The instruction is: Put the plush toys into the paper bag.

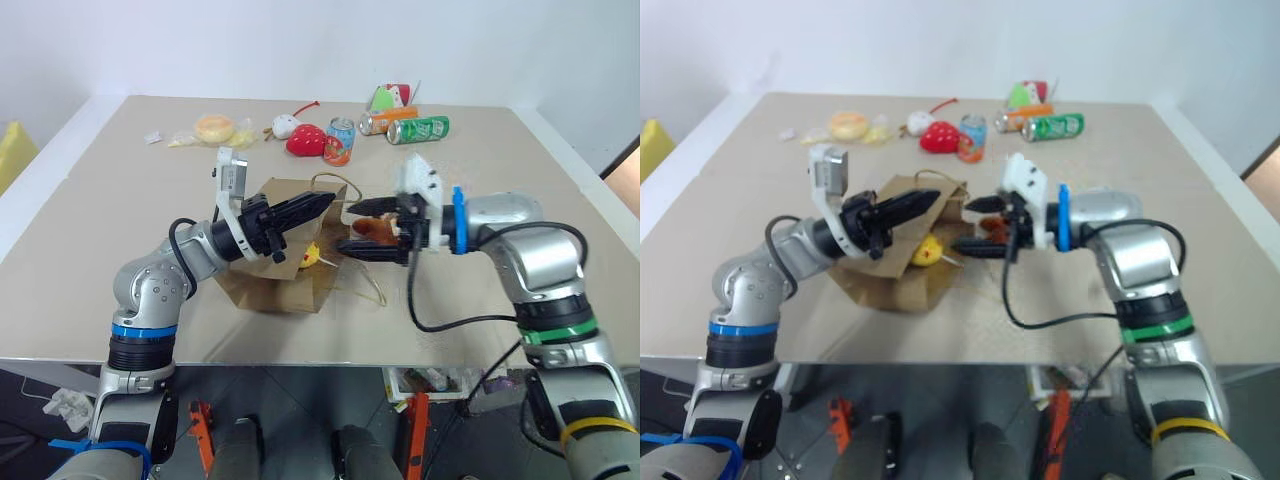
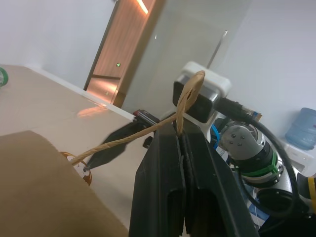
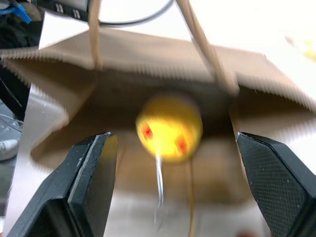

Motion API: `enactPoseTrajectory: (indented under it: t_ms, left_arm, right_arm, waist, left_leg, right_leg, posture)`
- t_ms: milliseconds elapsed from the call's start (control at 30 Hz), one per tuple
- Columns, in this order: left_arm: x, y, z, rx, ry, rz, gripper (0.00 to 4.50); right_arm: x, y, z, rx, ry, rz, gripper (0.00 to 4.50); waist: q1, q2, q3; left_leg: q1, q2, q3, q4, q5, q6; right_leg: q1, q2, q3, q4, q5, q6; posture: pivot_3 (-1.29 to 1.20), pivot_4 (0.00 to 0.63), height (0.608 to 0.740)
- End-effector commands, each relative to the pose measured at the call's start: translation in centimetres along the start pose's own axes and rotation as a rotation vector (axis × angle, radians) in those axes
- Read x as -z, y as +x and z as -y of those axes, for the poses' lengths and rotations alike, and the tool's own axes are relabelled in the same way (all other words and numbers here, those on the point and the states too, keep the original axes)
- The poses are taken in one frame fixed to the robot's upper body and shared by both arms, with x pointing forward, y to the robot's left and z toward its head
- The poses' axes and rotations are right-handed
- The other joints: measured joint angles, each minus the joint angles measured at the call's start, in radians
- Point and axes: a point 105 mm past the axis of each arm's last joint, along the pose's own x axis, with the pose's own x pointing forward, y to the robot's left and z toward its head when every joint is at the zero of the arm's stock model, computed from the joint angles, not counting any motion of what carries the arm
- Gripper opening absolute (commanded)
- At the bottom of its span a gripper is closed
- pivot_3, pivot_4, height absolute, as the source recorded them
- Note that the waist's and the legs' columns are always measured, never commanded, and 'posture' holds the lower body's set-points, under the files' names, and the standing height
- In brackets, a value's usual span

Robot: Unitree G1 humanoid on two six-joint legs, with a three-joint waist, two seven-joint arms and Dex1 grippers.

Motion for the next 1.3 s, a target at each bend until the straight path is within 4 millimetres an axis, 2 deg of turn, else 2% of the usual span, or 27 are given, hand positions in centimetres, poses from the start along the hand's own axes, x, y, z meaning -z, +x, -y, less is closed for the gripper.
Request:
enactPoseTrajectory:
  t_ms: [33,133,233,333,467,633,767,867,1100,1233,1300]
  left_arm:
    - [-0.8,0.2,0.8,0.025,0.040,0.015,0.00]
    - [-0.7,0.2,0.9,0.025,0.039,0.012,0.00]
    - [-0.7,0.2,0.8,0.025,0.039,0.012,0.00]
    - [-0.8,0.2,0.8,0.024,0.042,0.015,0.00]
    - [-0.9,0.2,0.9,0.024,0.046,0.019,0.00]
    - [-0.9,0.1,0.9,0.018,0.048,0.021,0.00]
    - [-0.9,0.0,0.9,0.014,0.050,0.021,0.00]
    - [-0.9,0.0,0.9,0.012,0.050,0.021,0.00]
    - [-0.9,0.0,0.8,0.012,0.050,0.021,0.00]
    - [-0.9,0.0,0.8,0.009,0.050,0.023,0.00]
    - [-0.9,0.0,0.8,0.008,0.050,0.023,0.00]
  right_arm:
    - [0.5,-2.8,4.7,0.280,-0.072,-0.056,4.13]
    - [1.0,-2.9,6.9,0.400,-0.059,-0.073,4.13]
    - [1.7,-1.6,7.6,0.432,-0.046,-0.098,4.13]
    - [2.7,0.0,7.6,0.428,-0.002,-0.116,4.13]
    - [4.9,1.3,7.7,0.453,0.091,-0.191,4.13]
    - [6.4,1.6,8.4,0.518,0.171,-0.230,4.13]
    - [7.1,1.8,7.9,0.491,0.181,-0.251,4.13]
    - [7.7,1.8,7.6,0.476,0.151,-0.288,3.36]
    - [9.1,1.6,6.8,0.449,0.050,-0.385,0.11]
    - [8.7,0.9,7.6,0.498,0.019,-0.394,0.05]
    - [7.7,0.4,8.3,0.539,0.018,-0.353,0.05]
  waist:
    - [-0.001,0.000,0.000]
    - [-0.007,0.000,0.000]
    - [-0.012,0.000,0.000]
    - [-0.014,0.000,0.000]
    - [-0.014,0.000,0.000]
    - [-0.014,0.000,0.000]
    - [-0.014,0.000,0.000]
    - [-0.014,0.000,0.000]
    - [-0.014,0.000,0.000]
    - [-0.013,0.000,0.000]
    - [-0.011,0.000,0.000]
  left_leg:
    - [0.000,0.000,0.000,0.000,0.000,0.000]
    - [0.001,0.000,0.000,0.000,0.000,0.000]
    - [0.001,0.000,0.000,0.000,0.000,0.000]
    - [0.001,0.000,0.000,0.000,0.000,0.000]
    - [0.000,0.000,0.000,-0.001,0.000,0.000]
    - [0.000,-0.001,-0.001,-0.001,0.000,0.000]
    - [0.000,-0.001,-0.001,-0.001,0.000,0.000]
    - [0.000,-0.001,-0.001,-0.001,0.000,0.000]
    - [0.001,-0.001,-0.001,0.000,0.000,0.000]
    - [0.001,-0.001,-0.001,0.000,0.000,0.000]
    - [0.001,-0.001,-0.001,0.001,0.000,0.000]
  right_leg:
    - [0.000,0.000,0.000,0.000,-0.001,-0.002]
    - [-0.001,0.000,0.001,0.000,0.000,-0.005]
    - [0.000,0.001,0.001,0.000,0.000,-0.004]
    - [0.000,0.001,0.001,0.000,0.001,0.000]
    - [0.000,0.001,0.001,0.000,0.001,0.000]
    - [0.000,0.000,0.001,0.000,0.001,0.000]
    - [0.000,0.000,0.001,0.000,0.001,0.001]
    - [0.000,0.000,0.001,0.000,0.001,0.001]
    - [0.001,0.000,0.001,0.000,0.001,0.001]
    - [0.001,0.000,0.001,0.000,0.002,0.001]
    - [0.002,0.000,0.001,0.000,0.002,0.002]
  posture:
    - [0.00,0.150,0.740]
    - [0.00,0.150,0.740]
    - [0.00,0.150,0.740]
    - [0.00,0.150,0.740]
    - [0.00,0.150,0.740]
    - [0.00,0.150,0.740]
    - [0.00,0.150,0.740]
    - [0.00,0.150,0.740]
    - [0.00,0.150,0.740]
    - [0.00,0.150,0.740]
    - [0.00,0.150,0.740]
